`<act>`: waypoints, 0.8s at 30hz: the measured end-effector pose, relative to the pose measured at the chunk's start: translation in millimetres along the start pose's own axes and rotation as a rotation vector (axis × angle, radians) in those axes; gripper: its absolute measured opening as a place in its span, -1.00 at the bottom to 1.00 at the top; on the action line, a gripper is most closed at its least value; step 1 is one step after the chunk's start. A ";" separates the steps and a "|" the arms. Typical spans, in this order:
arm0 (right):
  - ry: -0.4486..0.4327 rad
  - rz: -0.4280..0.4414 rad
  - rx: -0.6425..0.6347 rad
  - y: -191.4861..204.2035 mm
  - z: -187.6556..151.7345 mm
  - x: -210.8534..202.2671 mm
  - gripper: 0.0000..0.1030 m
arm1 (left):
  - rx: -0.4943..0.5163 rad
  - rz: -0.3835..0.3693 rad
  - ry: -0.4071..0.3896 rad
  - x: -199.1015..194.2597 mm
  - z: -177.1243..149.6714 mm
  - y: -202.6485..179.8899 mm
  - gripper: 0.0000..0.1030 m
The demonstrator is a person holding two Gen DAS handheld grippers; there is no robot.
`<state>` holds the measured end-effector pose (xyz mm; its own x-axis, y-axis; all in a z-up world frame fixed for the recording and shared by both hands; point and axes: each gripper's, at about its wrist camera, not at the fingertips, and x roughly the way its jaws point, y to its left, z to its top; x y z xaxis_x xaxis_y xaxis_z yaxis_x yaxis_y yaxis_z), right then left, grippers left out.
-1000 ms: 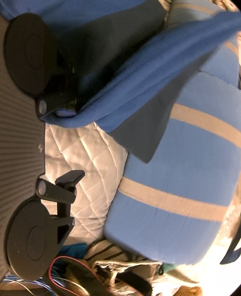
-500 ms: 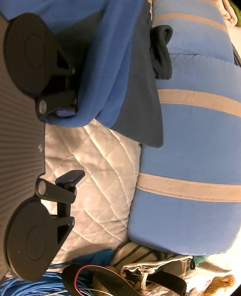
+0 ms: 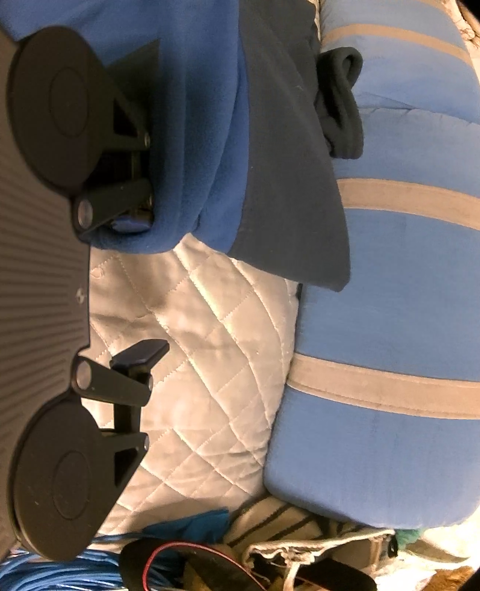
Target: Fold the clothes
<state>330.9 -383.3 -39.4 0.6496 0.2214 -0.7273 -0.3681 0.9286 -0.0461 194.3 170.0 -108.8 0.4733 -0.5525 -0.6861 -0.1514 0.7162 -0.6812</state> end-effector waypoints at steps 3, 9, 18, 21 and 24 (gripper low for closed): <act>0.001 0.007 -0.036 0.9 2.9 -3.3 0.39 | -0.007 0.006 -0.001 -2.8 0.7 -1.8 -0.73; -0.072 -0.054 -0.256 29.7 0.0 -24.6 0.20 | -0.018 0.045 0.004 -5.4 -5.2 -10.0 -0.74; 0.117 0.079 0.081 -4.0 10.6 -0.2 0.10 | -0.035 0.068 0.005 -3.7 -5.0 -9.8 -0.75; 0.078 0.075 0.017 6.8 9.0 -23.4 0.12 | -0.072 0.062 0.006 1.7 -3.4 -2.7 -0.75; 0.042 0.128 0.002 10.5 7.5 -47.2 0.09 | -0.078 0.064 0.001 2.8 -3.2 -2.7 -0.75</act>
<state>301.4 -381.8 -0.4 0.5689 0.3258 -0.7551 -0.4448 0.8942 0.0508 193.3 165.1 -109.6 0.4594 -0.5077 -0.7288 -0.2482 0.7145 -0.6541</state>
